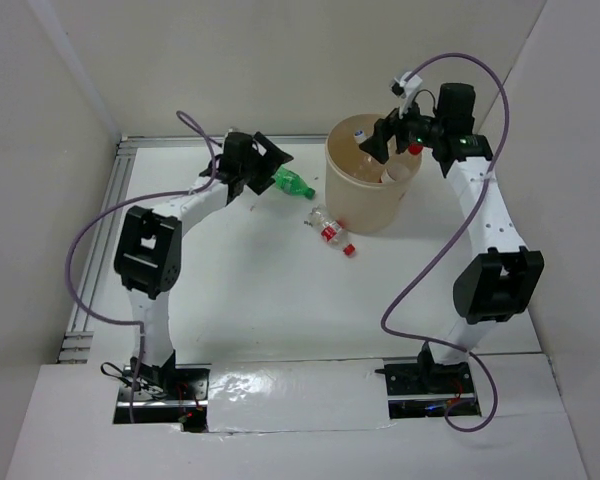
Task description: Put the plastic bottles in the bin
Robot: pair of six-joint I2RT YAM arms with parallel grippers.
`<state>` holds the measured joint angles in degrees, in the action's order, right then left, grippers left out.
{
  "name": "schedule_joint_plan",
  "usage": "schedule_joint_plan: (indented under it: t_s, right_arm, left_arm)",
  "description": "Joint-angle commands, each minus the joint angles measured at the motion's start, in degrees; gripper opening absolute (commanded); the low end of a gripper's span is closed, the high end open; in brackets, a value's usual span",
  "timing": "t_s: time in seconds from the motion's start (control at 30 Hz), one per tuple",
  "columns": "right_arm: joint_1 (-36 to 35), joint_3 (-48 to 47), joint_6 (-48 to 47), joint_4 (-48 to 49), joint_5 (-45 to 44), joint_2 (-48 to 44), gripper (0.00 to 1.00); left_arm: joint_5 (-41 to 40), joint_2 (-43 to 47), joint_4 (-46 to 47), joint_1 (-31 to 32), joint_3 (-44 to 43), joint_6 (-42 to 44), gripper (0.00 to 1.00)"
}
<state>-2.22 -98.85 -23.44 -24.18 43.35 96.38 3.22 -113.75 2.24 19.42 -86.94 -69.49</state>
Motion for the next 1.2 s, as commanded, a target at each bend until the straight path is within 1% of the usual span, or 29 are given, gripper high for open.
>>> schedule_joint_plan:
  t_s: [0.0,0.07,0.1,0.13,0.2,0.27,0.4,0.5,0.6,0.63,0.87,0.9,0.97,1.07,1.1,1.13,1.17]
  right_arm:
    - [2.39,1.45,3.40,0.10,4.81,-8.73,1.00]
    - [3.97,5.41,3.92,0.62,4.81,-11.02,1.00]
    - [4.50,7.94,3.93,0.63,4.81,-12.86,1.00]
    - [5.72,9.19,3.93,1.41,5.42,-13.75,1.00]
    - [6.96,11.82,3.93,1.42,6.04,-15.60,1.00]
    - [8.71,15.08,3.93,1.94,6.74,-16.39,1.00]
    - [10.65,19.30,4.46,2.47,8.23,-17.63,1.00]
    - [11.18,21.59,4.46,2.48,8.77,-18.24,1.00]
    - [11.88,23.70,5.15,3.00,8.77,-19.29,1.00]
    - [11.89,23.70,5.16,3.61,9.29,-19.30,1.00]
    - [13.73,27.30,8.41,6.34,10.44,-21.23,1.00]
    - [14.25,27.30,8.93,6.34,10.44,-21.23,1.00]
    - [14.26,28.01,9.55,6.95,10.96,-21.23,1.00]
    - [14.26,29.06,10.25,8.18,10.96,-21.76,1.00]
    - [14.26,29.58,10.78,8.88,10.96,-21.76,1.00]
    - [14.26,29.59,10.79,8.89,10.96,-21.76,1.00]
    - [14.26,30.11,10.79,9.41,10.96,-21.76,1.00]
  left_arm:
    - [-3.83,-8.39,-10.09,0.53,-13.23,-0.30,1.00]
    - [-3.84,-12.87,-13.30,1.15,-20.43,0.41,1.00]
    - [-3.84,-13.50,-12.62,1.15,-21.16,0.41,1.00]
    - [-3.23,-13.51,-10.26,1.15,-19.69,-0.46,1.00]
    - [-2.09,-11.33,-1.23,1.15,-15.13,-0.99,1.00]
    - [-0.77,-11.31,8.08,1.15,-13.00,-2.22,1.00]
    - [4.41,-16.49,13.30,1.15,-20.63,-3.01,1.00]
    - [5.13,-19.83,15.07,1.15,-23.45,-4.60,1.00]
    - [3.20,-22.82,12.45,1.15,-27.05,-5.21,1.00]
    - [2.15,-23.52,9.22,1.15,-27.93,-5.21,1.00]
    - [-2.95,-27.13,2.43,1.76,-30.49,-2.41,1.00]
    - [-3.48,-27.66,0.33,1.76,-32.14,-1.79,1.00]
    - [-3.49,-27.66,-0.31,2.28,-32.16,-1.08,1.00]
    - [-4.10,-25.74,-4.86,2.29,-32.16,0.50,1.00]
    - [-4.62,-23.99,-6.36,2.29,-30.68,1.89,1.00]
    - [-5.15,-23.01,-10.11,2.29,-29.97,2.43,1.00]
    - [-5.68,-21.96,-11.89,2.29,-28.91,2.43,1.00]
